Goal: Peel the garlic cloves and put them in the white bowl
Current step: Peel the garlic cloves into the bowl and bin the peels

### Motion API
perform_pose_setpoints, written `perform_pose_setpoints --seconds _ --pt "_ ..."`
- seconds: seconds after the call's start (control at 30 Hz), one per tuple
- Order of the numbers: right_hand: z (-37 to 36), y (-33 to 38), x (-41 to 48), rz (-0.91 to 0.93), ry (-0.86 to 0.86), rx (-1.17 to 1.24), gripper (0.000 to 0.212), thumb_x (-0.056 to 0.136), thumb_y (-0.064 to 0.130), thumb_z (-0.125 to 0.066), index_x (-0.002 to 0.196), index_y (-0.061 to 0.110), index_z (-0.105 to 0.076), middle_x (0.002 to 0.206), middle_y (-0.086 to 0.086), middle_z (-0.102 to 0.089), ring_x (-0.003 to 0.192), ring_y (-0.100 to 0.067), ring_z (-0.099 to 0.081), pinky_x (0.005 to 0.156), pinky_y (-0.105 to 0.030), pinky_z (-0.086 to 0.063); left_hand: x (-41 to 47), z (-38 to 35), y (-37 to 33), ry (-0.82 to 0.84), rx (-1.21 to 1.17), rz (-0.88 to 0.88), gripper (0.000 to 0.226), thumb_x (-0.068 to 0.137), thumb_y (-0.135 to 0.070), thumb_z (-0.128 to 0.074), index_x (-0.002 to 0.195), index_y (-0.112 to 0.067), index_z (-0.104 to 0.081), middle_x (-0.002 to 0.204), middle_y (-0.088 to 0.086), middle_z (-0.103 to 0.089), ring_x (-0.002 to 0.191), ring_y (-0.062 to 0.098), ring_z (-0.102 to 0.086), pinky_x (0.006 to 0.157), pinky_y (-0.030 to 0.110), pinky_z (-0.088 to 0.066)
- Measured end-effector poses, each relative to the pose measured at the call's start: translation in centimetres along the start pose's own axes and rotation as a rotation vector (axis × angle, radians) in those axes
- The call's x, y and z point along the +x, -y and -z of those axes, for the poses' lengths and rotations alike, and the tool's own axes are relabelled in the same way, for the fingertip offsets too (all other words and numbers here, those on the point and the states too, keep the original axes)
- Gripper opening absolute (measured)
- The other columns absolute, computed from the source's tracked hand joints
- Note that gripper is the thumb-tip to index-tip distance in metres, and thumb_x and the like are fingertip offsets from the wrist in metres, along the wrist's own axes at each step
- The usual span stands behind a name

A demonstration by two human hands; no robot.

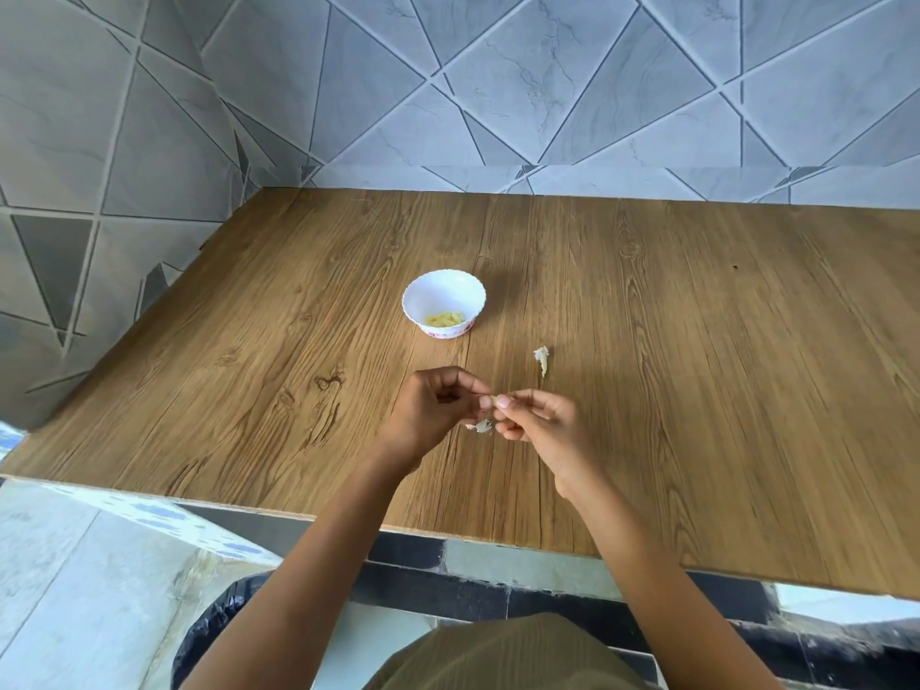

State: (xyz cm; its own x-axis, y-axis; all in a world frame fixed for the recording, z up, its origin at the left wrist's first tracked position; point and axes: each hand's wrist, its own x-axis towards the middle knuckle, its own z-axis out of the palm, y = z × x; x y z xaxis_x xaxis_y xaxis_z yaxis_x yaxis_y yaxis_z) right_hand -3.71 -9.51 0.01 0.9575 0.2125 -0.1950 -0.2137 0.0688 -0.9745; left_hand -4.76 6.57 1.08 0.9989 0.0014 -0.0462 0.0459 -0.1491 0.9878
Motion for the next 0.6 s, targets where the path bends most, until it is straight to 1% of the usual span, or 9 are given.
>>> perform_pose_setpoints --seconds 0.03,0.17,0.23,0.27,0.33,0.4,0.43,0.53,0.6 --pt "-0.1 0.0 0.0 0.006 -0.012 -0.006 0.003 0.083 0.012 -0.069 0.081 0.010 -0.069 0.069 0.000 -0.070 0.061 -0.008 -0.065 0.059 -0.017 -0.053 -0.1 -0.2 0.0 -0.031 0.046 -0.065 0.007 0.080 -0.002 -0.071 0.086 -0.002 -0.069 0.076 0.012 -0.069 0.069 0.020 -0.065 0.069 0.030 -0.056" --pt "-0.5 0.1 0.0 -0.081 -0.048 0.096 0.010 0.085 0.010 -0.067 0.075 0.010 -0.070 0.066 0.000 -0.069 0.060 -0.010 -0.064 0.059 -0.017 -0.053 -0.1 -0.6 0.3 -0.094 0.326 -0.359 0.006 0.081 0.002 -0.068 0.083 -0.004 -0.068 0.078 -0.001 -0.068 0.069 0.009 -0.065 0.067 0.014 -0.051" --pt "-0.6 0.1 0.1 -0.144 -0.047 0.180 0.009 0.085 0.010 -0.066 0.076 0.008 -0.070 0.066 -0.002 -0.069 0.059 -0.009 -0.064 0.058 -0.017 -0.053 -0.1 -0.6 0.5 -0.092 0.366 -0.436 0.007 0.082 0.004 -0.066 0.084 -0.002 -0.068 0.081 0.000 -0.067 0.073 0.010 -0.065 0.069 0.015 -0.051" --pt "-0.7 0.2 0.1 -0.162 -0.047 0.218 0.009 0.085 0.010 -0.066 0.077 0.007 -0.070 0.066 -0.002 -0.068 0.058 -0.009 -0.064 0.057 -0.016 -0.053 -0.1 -0.6 0.7 -0.095 0.357 -0.444 0.006 0.084 0.003 -0.065 0.085 -0.002 -0.067 0.081 0.001 -0.067 0.072 0.010 -0.065 0.069 0.016 -0.052" --pt "-0.8 0.1 0.2 -0.162 -0.056 0.254 0.008 0.085 0.009 -0.065 0.079 0.006 -0.070 0.065 -0.002 -0.069 0.058 -0.008 -0.064 0.057 -0.016 -0.052 -0.2 -0.3 1.0 -0.103 0.240 -0.359 0.002 0.087 -0.001 -0.063 0.087 -0.002 -0.064 0.079 0.005 -0.067 0.070 0.015 -0.065 0.070 0.025 -0.054" --pt "-0.6 0.1 0.2 -0.112 -0.075 0.237 0.007 0.085 0.007 -0.066 0.079 0.006 -0.069 0.066 -0.001 -0.069 0.060 -0.008 -0.066 0.059 -0.016 -0.053 -0.2 -0.1 1.0 -0.104 0.063 -0.212 0.005 0.090 -0.003 -0.059 0.088 -0.004 -0.064 0.081 0.010 -0.067 0.074 0.023 -0.065 0.073 0.036 -0.056" --pt "-0.5 0.1 0.2 -0.079 -0.079 0.217 0.007 0.085 0.007 -0.066 0.078 0.007 -0.069 0.066 0.000 -0.070 0.062 -0.009 -0.066 0.061 -0.016 -0.054 -0.1 0.0 1.1 -0.106 0.022 -0.164 0.009 0.091 -0.002 -0.057 0.090 -0.006 -0.064 0.082 0.010 -0.068 0.076 0.025 -0.065 0.074 0.038 -0.057" --pt "-0.4 -0.1 0.1 -0.004 -0.071 0.166 0.009 0.084 0.005 -0.066 0.078 0.010 -0.069 0.066 0.001 -0.070 0.064 -0.008 -0.066 0.065 -0.017 -0.055 0.2 0.1 1.0 -0.093 0.074 -0.125 0.012 0.089 -0.006 -0.061 0.098 -0.010 -0.068 0.084 0.009 -0.071 0.078 0.024 -0.069 0.076 0.036 -0.058" --pt "-0.5 -0.2 0.1 0.022 -0.073 0.152 0.009 0.083 0.003 -0.066 0.079 0.010 -0.069 0.066 0.002 -0.070 0.065 -0.007 -0.066 0.065 -0.017 -0.055 0.2 0.1 0.9 -0.075 0.140 -0.127 0.014 0.085 -0.008 -0.067 0.099 -0.010 -0.070 0.083 0.007 -0.072 0.076 0.018 -0.070 0.073 0.029 -0.057"
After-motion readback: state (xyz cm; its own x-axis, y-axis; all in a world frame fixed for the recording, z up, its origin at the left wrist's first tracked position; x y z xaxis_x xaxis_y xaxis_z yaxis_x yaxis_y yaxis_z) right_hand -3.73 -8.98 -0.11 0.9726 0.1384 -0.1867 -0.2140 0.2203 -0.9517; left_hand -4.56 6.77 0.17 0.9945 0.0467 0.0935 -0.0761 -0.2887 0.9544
